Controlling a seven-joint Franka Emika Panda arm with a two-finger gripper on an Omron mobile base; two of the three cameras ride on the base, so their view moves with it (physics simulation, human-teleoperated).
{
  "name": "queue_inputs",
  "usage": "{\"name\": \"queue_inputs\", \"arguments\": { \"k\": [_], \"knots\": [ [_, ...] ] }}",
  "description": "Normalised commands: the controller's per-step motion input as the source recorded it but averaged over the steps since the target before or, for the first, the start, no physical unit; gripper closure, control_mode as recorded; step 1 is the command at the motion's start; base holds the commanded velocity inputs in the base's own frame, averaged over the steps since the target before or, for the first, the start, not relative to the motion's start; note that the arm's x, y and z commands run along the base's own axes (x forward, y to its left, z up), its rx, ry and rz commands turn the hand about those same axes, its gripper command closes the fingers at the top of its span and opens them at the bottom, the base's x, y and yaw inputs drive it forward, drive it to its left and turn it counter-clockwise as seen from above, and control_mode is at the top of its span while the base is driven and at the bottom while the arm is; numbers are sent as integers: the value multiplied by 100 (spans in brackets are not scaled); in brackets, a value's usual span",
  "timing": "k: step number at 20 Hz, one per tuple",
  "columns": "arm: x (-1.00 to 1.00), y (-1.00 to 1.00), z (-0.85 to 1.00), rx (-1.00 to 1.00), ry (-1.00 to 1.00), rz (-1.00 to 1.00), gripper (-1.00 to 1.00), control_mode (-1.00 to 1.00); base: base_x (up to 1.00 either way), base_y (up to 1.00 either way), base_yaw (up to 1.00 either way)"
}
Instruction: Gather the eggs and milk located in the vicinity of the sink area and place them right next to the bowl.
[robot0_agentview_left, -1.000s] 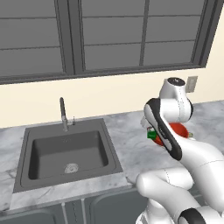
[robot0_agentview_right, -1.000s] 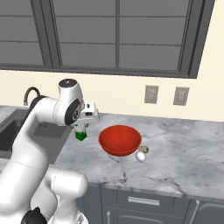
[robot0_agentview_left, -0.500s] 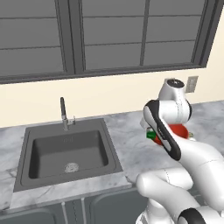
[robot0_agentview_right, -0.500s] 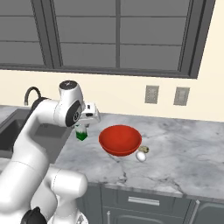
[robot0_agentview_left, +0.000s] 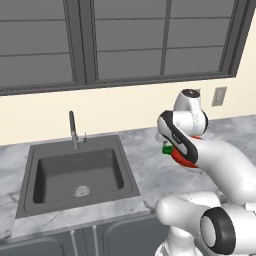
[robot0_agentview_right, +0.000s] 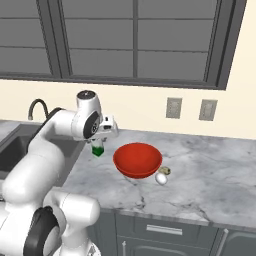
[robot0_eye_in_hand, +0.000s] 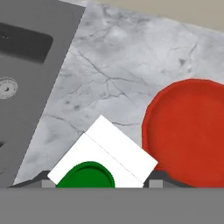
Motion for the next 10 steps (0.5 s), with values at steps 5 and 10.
{"name": "queue_inputs", "arguments": {
  "k": [5,10],
  "knots": [
    [-3,0,-57,0,13,0,100,-100,0,0,0],
    [4,-2,-27,-2,3,0,100,-100,0,0,0]
  ]
}}
